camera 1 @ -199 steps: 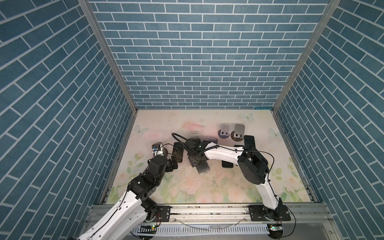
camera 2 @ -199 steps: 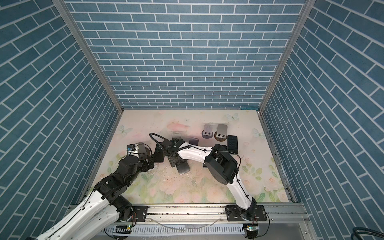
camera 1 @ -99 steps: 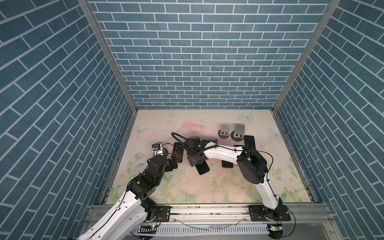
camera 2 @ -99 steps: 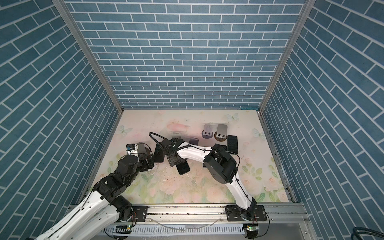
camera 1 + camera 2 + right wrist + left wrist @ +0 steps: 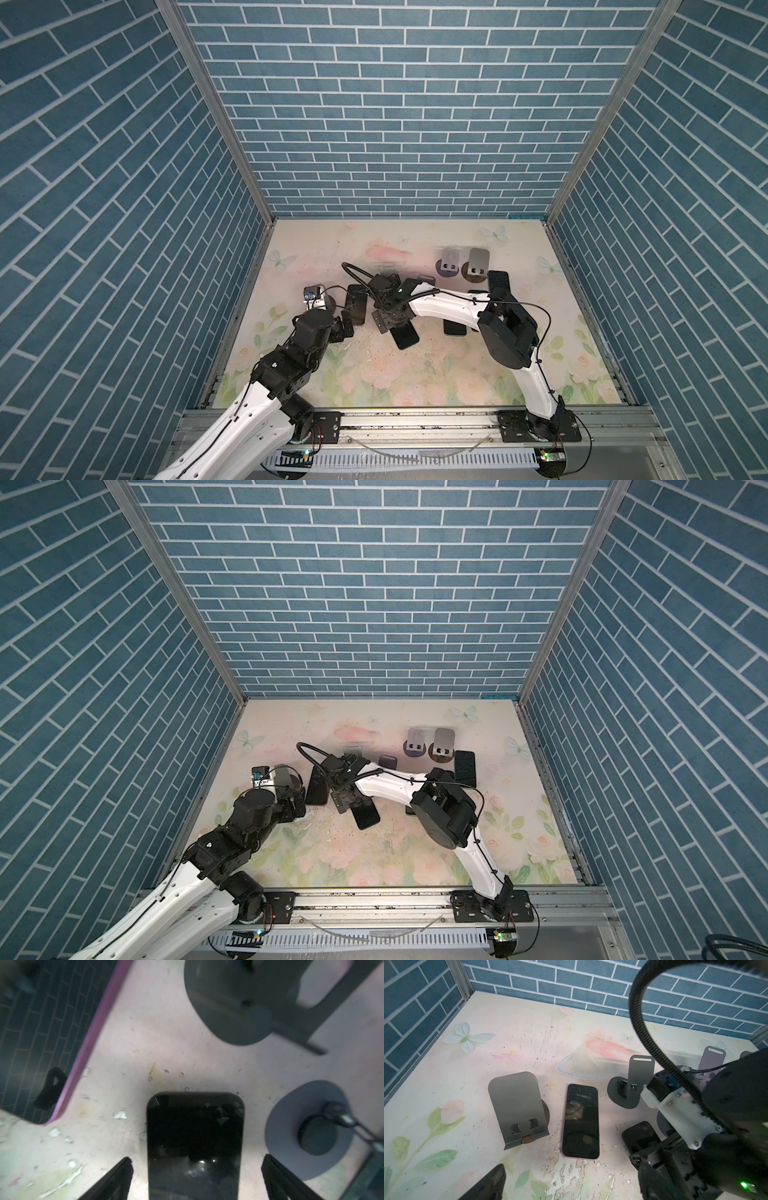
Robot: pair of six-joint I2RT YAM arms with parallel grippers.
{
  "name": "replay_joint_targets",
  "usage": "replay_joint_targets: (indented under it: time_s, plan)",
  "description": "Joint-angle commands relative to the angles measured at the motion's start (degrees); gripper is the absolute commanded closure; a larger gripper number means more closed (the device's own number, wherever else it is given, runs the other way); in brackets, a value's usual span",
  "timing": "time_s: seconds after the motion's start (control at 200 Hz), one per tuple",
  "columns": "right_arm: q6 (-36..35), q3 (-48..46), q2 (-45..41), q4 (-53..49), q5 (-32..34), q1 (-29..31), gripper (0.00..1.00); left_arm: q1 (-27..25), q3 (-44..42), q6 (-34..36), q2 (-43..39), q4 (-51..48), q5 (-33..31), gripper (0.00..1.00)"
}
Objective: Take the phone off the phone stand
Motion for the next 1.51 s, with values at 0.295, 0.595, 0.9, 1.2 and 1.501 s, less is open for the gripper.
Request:
replay_joint_targets:
  time_s: [0.295, 0.595, 0.9, 1.2, 1.501]
  plan:
    - [-7.4, -6.6, -20.7, 7.9, 9.1, -1.9, 0.01, 0.0, 4.6, 5.5, -0.3, -1.2, -5.3, 0.0]
    - [-9.6, -20.1, -39.0, 12.4, 15.8, -7.5, 0.01, 0.4, 8.0, 8.0, 1.4, -2.4, -16.1, 0.0]
    - [-8.9, -35.5, -53.5, 14.2, 20.4, -24.9, 0.01, 0.9, 2.2, 17.4, -0.7, 9.4, -31.5, 0.0]
    - [-13.6, -47.2, -53.1, 28.7, 14.8, -41.8, 0.01, 8.1, -6.5, 26.6, -4.3, 23.9, -32.0, 0.0]
    - [-23.3, -57.2, -45.2, 51.5, 13.3, -50.9, 0.01, 18.4, -9.0, 25.2, 6.3, 31.0, -14.1, 0.0]
